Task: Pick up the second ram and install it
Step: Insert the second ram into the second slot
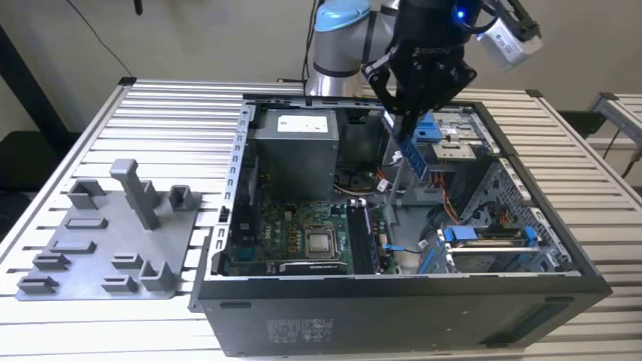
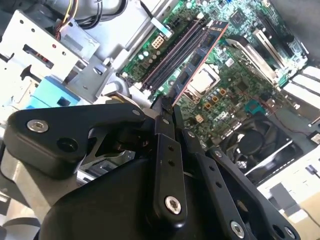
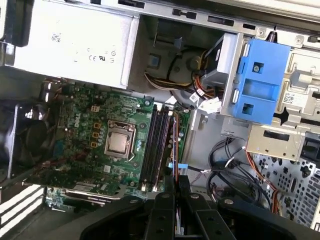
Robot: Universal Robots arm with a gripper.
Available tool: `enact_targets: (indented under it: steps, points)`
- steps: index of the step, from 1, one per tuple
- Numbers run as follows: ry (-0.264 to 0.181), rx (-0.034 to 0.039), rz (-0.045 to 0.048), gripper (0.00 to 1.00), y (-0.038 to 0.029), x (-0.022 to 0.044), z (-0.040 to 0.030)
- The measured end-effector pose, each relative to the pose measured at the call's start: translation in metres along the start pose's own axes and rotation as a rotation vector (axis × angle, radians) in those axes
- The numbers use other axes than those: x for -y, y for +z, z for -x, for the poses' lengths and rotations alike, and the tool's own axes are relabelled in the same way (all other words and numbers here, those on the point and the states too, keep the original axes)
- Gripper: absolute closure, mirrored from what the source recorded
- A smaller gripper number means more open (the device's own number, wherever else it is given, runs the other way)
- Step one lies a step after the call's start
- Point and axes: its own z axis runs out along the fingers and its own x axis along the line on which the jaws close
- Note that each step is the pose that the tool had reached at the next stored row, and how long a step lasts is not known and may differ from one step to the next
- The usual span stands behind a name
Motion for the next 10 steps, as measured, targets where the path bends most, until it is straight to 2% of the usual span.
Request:
enact_targets:
  steps: [10]
  points:
    - [0.126, -0.0058, 0.0015, 0.86, 0.0024, 0.0, 0.0]
